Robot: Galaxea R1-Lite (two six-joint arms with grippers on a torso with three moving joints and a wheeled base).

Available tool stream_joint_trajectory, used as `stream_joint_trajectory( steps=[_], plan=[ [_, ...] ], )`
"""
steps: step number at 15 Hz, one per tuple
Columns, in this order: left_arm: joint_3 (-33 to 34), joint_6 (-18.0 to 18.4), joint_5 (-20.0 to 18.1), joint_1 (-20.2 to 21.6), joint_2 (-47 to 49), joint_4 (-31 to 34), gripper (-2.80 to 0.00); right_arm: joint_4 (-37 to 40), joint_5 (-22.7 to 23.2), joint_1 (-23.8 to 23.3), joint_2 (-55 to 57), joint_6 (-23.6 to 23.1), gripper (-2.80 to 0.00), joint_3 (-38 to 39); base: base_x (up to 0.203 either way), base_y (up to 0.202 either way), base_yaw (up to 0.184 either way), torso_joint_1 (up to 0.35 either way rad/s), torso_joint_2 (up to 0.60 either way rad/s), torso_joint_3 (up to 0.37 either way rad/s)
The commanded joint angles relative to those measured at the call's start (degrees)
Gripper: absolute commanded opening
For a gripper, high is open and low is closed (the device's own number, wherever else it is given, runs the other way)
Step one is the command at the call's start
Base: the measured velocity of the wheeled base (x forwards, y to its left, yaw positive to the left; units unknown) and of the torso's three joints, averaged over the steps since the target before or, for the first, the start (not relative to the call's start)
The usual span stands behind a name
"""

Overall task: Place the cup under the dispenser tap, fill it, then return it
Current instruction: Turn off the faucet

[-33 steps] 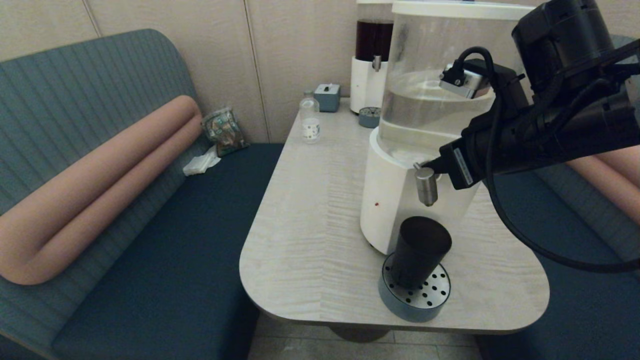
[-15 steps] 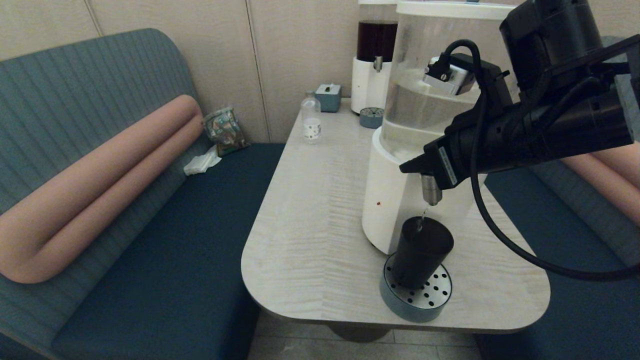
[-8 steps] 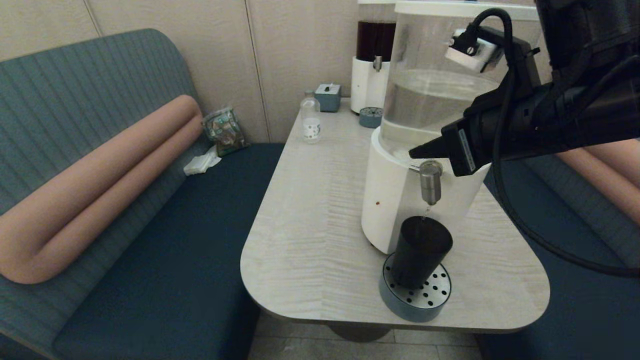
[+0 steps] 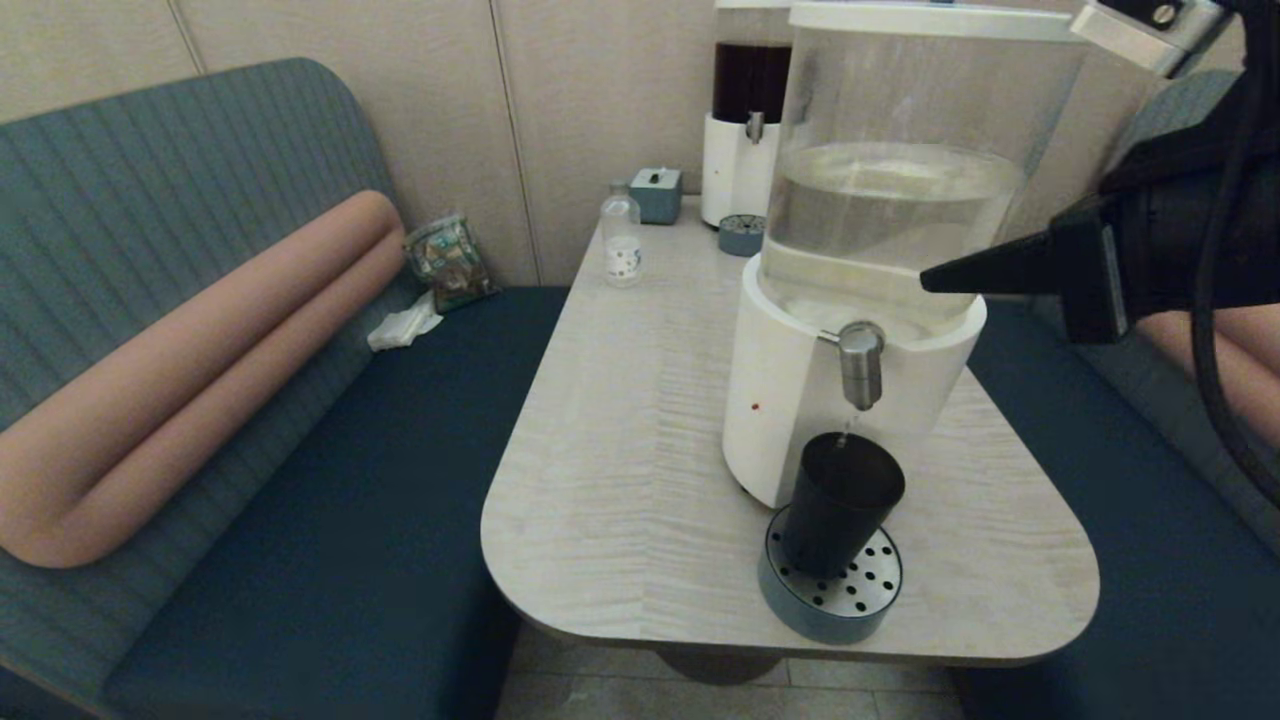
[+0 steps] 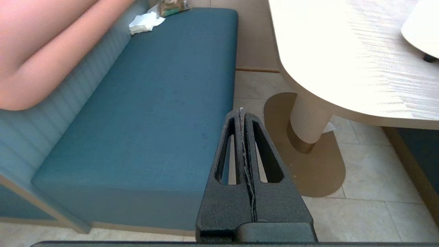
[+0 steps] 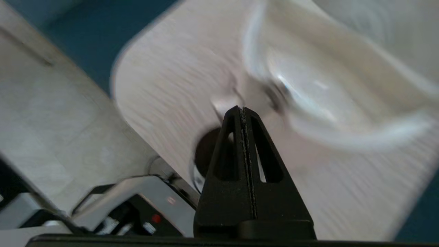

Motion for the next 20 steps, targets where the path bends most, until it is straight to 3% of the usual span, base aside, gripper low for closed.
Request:
stream_joint_trajectory(
  steps=[1, 4, 6, 8, 12, 15, 17, 20],
  plan=[
    [0.01, -0.05, 0.03, 0.0, 0.07, -0.04, -2.8, 0.31, -3.38, -0.38, -4.46, -0.08, -2.8, 2.96, 0.0, 0.0, 0.0, 0.0, 0.0, 0.0],
    [0.01, -0.08, 0.03, 0.0, 0.07, -0.04, -2.8, 0.59, -15.07, -2.19, -5.73, -0.36, -2.8, 7.04, 0.0, 0.0, 0.0, 0.0, 0.0, 0.0],
    [0.03, -0.11, 0.03, 0.0, 0.07, -0.04, -2.8, 1.05, -20.14, -2.58, -5.01, -0.45, -2.8, 7.26, 0.0, 0.0, 0.0, 0.0, 0.0, 0.0],
    [0.01, -0.05, 0.03, 0.0, 0.07, -0.04, -2.8, 0.65, -20.15, -1.31, -3.61, -0.26, -2.8, 5.46, 0.0, 0.0, 0.0, 0.0, 0.0, 0.0],
    [0.01, -0.05, 0.03, 0.0, 0.07, -0.04, -2.8, -0.45, -18.67, 6.44, 2.13, 0.22, -2.8, -1.24, 0.0, 0.0, 0.0, 0.0, 0.0, 0.0],
    [0.01, -0.05, 0.03, 0.0, 0.07, -0.04, -2.8, -0.13, -19.03, 11.77, 6.95, 3.84, -2.8, -5.3, 0.0, 0.0, 0.0, 0.0, 0.0, 0.0],
    [0.01, -0.05, 0.03, 0.0, 0.07, -0.04, -2.8, 1.02, -19.43, 12.85, 10.27, 4.62, -2.8, -7.9, 0.0, 0.0, 0.0, 0.0, 0.0, 0.0],
    [0.01, -0.05, 0.03, 0.0, 0.07, -0.04, -2.8, 3.67, -24.9, 14.22, 15.45, 4.92, -2.8, -12.19, 0.0, 0.0, 0.0, 0.0, 0.0, 0.0]
  ],
)
